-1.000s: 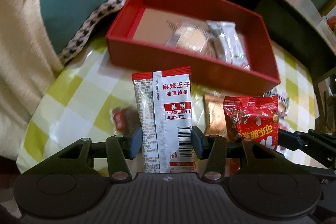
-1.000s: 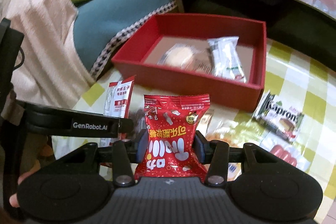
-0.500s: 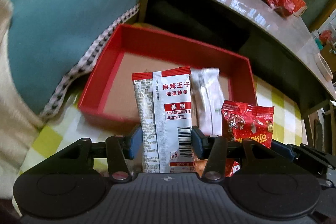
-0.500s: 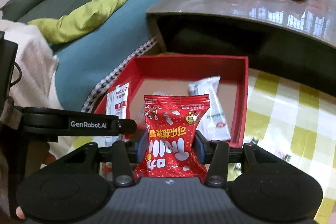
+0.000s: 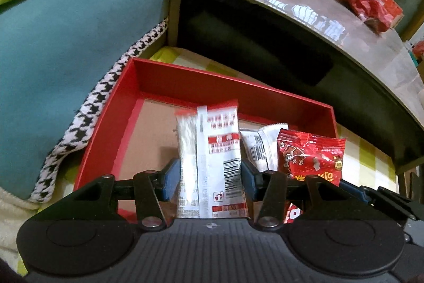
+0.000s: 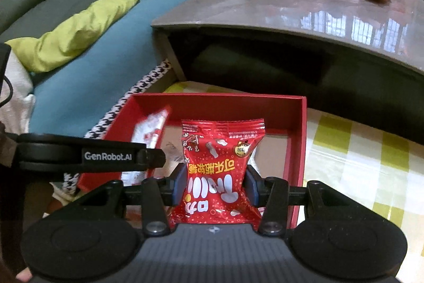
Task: Organize snacks
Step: 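Open both tools to release the packet and Trolli bag into the box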
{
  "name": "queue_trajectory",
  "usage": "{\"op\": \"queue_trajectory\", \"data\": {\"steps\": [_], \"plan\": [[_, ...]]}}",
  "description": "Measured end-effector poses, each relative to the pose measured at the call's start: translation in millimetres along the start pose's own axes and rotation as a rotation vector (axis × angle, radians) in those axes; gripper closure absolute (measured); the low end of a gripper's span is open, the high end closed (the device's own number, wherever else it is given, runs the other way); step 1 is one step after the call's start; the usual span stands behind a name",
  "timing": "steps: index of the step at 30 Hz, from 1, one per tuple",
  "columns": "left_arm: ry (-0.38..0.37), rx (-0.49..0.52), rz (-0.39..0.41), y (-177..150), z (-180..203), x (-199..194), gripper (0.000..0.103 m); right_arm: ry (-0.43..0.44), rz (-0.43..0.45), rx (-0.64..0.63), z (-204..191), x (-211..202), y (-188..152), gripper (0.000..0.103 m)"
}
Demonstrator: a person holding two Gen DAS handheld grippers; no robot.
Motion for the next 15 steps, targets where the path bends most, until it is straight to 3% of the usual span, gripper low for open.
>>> {"op": "queue_trajectory", "data": {"steps": [1, 7, 15], "plan": [[-0.002, 0.003, -0.001, 0, 1, 3, 0.055, -0.005, -0.006, -0.003, 1, 4, -1, 0.049], [0.027, 0.015, -0.041, -7, -3, 21, 0.054, -0.026, -0.052, -0.023, 9, 27, -12, 0.048], [0.02, 0.016, -0.035, -8, -3, 18, 0.046, -0.023, -0.041, -0.007, 14, 30, -11, 0.044]]}}
Point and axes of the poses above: each gripper's, at about its wrist camera, not at the fingertips, and x roughly the way its jaws point, z to its right, y to its top, the point moved 10 cm from there along x, roughly the way its jaws point, and after that the axes turned 11 degrees about z, right-handed, at the moved point
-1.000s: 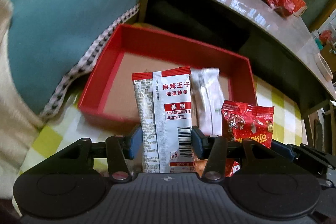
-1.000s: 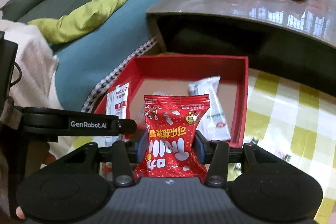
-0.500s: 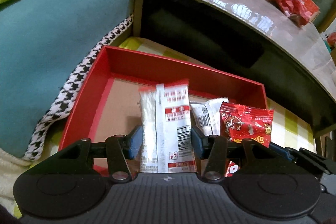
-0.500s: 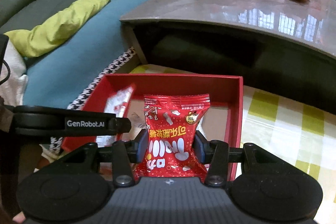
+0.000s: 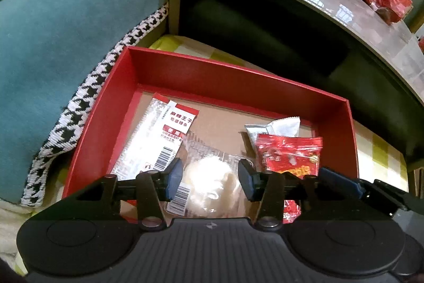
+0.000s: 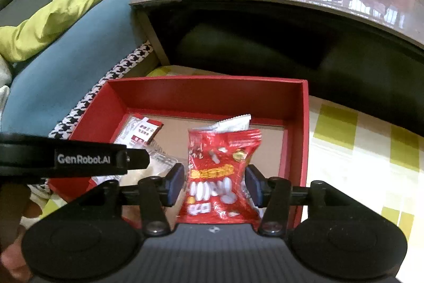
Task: Organize snacks
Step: 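Open both tools to release the packet and Trolli bag into the box, then move the left tool to the brown jerky bag while the right tool moves to the waffle bag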
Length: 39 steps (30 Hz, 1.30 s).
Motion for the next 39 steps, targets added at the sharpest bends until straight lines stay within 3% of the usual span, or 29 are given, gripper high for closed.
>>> {"op": "queue_trajectory", "data": {"steps": [12, 21, 29, 39], "plan": [[-0.007, -0.008, 0.032, 2, -12, -26, 0.032, 0.0, 0.036, -0.027, -8, -26, 7, 0.042], [-0.026, -0.007, 0.04, -16, -26, -58, 0.022, 0.01, 0.047, -0.059, -17, -51, 2, 0.036], [-0.124, 0.105, -0.03, -55, -30, -71, 0.017, 0.023, 0.008, -0.091, -20, -71, -20, 0.035], [-0.213, 0.259, -0.167, -99, -28, -55, 0.014, 0.049, -0.097, -0.09, -25, -93, -69, 0.031]]}}
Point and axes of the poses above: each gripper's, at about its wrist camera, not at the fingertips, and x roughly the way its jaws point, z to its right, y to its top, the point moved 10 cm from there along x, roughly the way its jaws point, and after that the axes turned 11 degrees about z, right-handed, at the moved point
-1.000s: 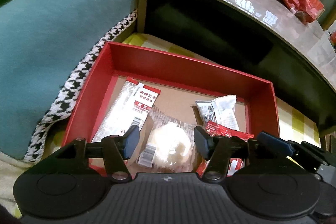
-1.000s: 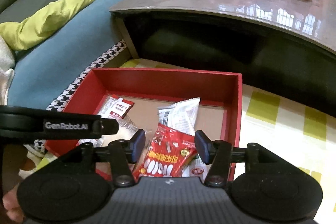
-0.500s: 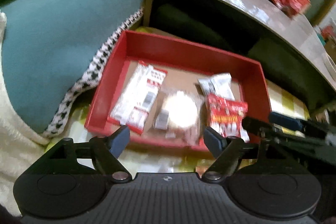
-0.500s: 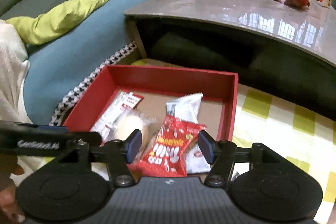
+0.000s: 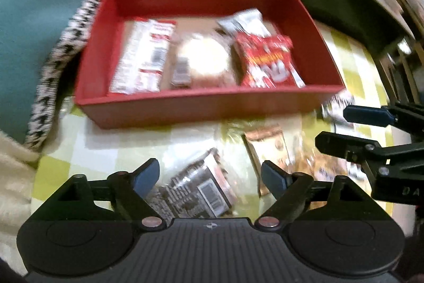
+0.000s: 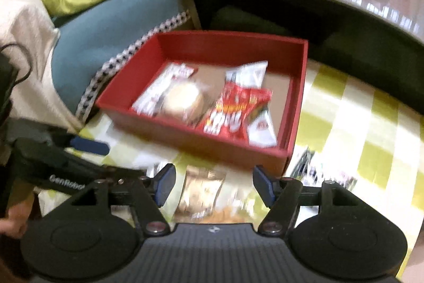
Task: Organize snacks
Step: 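Move the left tool to the brown jerky bag while the right tool moves to the waffle bag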
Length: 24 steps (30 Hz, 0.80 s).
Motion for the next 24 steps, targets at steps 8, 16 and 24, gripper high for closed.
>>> {"op": "queue_trajectory", "data": {"steps": [8, 16, 24], "plan": [[0.017, 0.208, -0.073, -18, -3, 26, 0.014, 0.022, -0.031, 0.029, -4, -1, -13, 0.031], [-0.06, 0.261, -0.143, -31, -3, 45, 0.005, 0.029, -0.059, 0.035, -4, 8, -18, 0.03], [-0.023, 0.29, -0.149, -60, 7, 38, 0.003, 0.027, -0.057, 0.042, 0, 2, -17, 0.03]]}}
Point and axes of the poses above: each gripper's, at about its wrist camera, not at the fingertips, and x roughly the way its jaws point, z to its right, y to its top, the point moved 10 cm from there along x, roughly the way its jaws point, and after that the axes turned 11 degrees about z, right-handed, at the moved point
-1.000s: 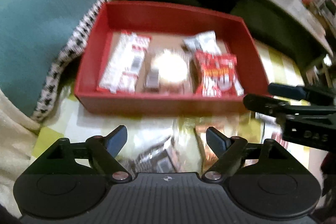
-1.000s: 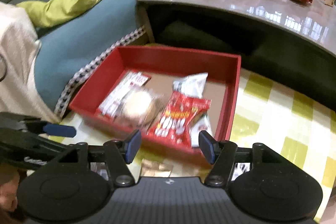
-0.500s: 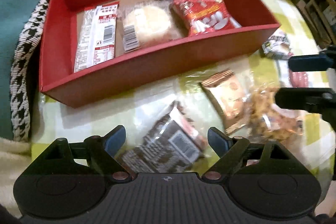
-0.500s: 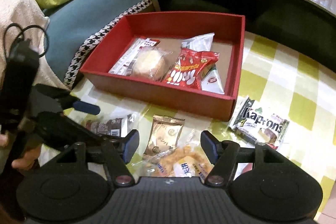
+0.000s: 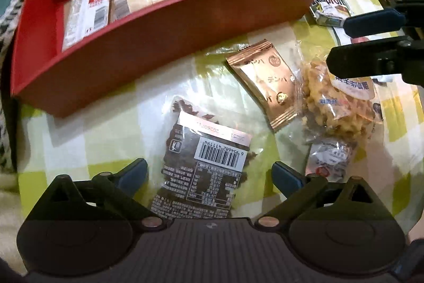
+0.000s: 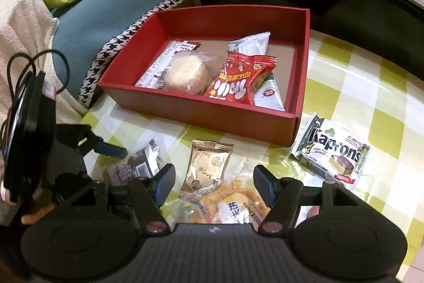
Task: Organize snacks
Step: 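Move the left tool to the brown jerky bag while the right tool moves to the waffle bag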
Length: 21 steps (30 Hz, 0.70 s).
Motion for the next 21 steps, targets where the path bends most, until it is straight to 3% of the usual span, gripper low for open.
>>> {"op": "queue_trajectory", "data": {"steps": [9, 13, 16, 18, 20, 21], "plan": [[0.136, -0.068, 0.004, -11, 8, -1, 0.01, -0.02, 0.015, 0.051, 17, -26, -13, 0.03], [0.162, -0.163, 0.02, -19, 10, -13, 0.028, -0.029, 0.021, 0.075, 23, -35, -19, 0.03], [0.149, -0.256, 0.008, -35, 12, -20, 0.033, -0.037, 0.018, 0.097, 28, -38, -25, 0.03], [0.152, -0.272, 0.0, -46, 11, -22, 0.031, -0.053, 0.019, 0.116, 34, -40, -28, 0.03], [0.165, -0.269, -0.001, -52, 12, -22, 0.02, -0.064, 0.02, 0.144, 41, -44, -32, 0.03], [0.176, -0.269, -0.005, -56, 10, -20, 0.01, -0.069, 0.02, 0.156, 44, -45, -33, 0.029]]}}
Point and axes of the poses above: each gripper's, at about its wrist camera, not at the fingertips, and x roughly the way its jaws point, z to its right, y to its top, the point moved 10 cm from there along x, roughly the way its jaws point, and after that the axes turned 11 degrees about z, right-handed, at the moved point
